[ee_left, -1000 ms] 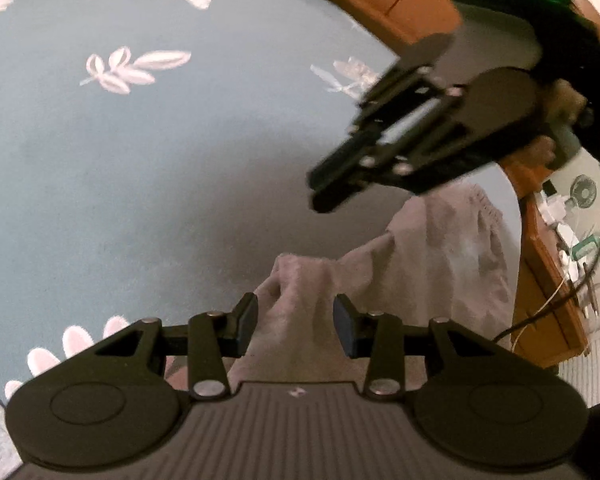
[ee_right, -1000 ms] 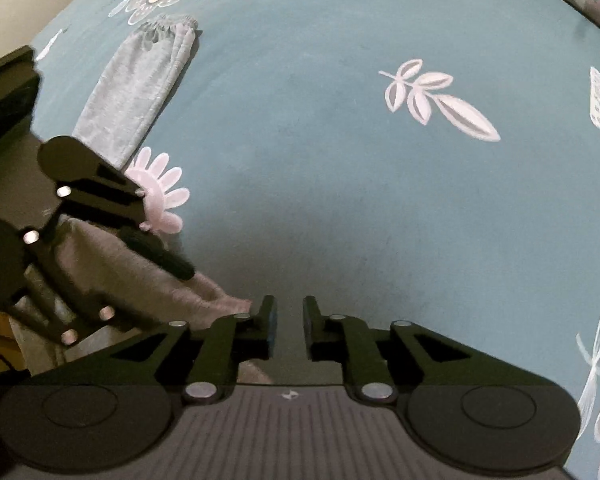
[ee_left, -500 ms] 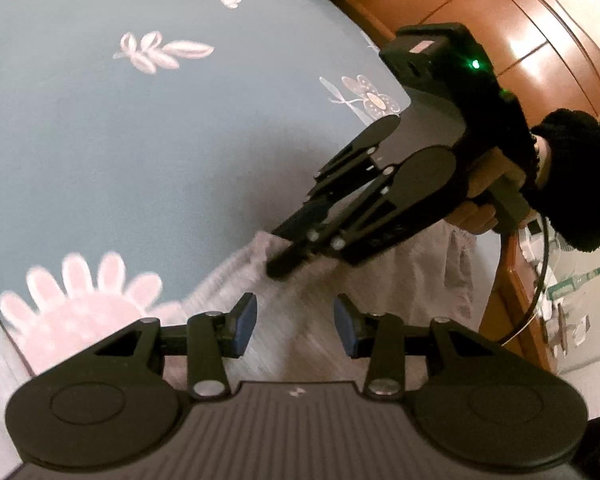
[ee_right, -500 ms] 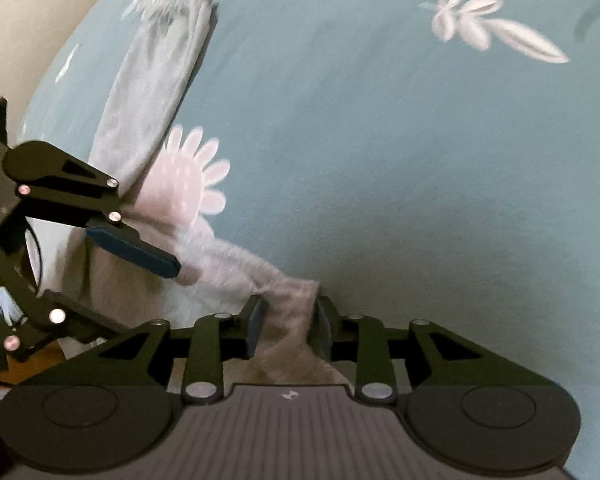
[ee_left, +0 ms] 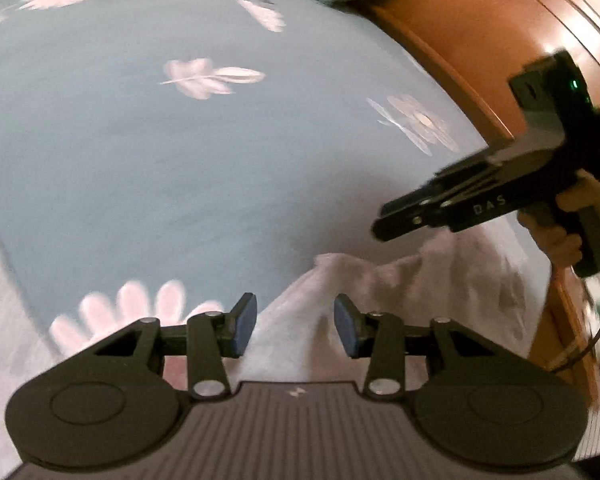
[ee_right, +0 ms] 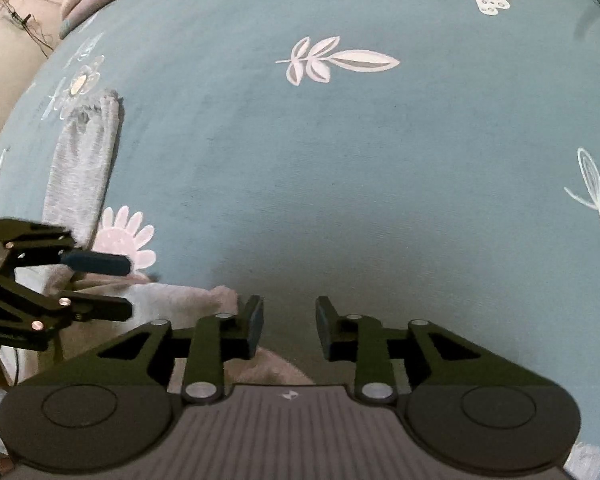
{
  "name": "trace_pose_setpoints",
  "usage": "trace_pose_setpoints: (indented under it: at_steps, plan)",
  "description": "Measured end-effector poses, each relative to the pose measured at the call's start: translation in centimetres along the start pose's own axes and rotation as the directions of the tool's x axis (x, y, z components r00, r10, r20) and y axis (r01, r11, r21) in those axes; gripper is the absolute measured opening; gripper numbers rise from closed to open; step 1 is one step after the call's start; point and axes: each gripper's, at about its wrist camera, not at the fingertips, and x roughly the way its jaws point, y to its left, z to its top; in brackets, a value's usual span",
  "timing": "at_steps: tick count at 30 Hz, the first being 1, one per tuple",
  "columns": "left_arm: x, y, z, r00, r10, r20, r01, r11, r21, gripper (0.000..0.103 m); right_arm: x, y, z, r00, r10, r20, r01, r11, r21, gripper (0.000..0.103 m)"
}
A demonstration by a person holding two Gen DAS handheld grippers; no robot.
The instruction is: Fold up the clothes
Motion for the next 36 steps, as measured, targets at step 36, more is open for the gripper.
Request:
trace_pose_setpoints:
  at_steps: [36]
  plan:
    - [4.0, 7.4, 6.7, 0.849, -0.528, -0.028, 0.478, 0.789, -0.386, 0.064, -3.5, -0.9, -7.5, 0.997, -0.062, 0.040, 0.055, 0.987, 0.152, 0.053]
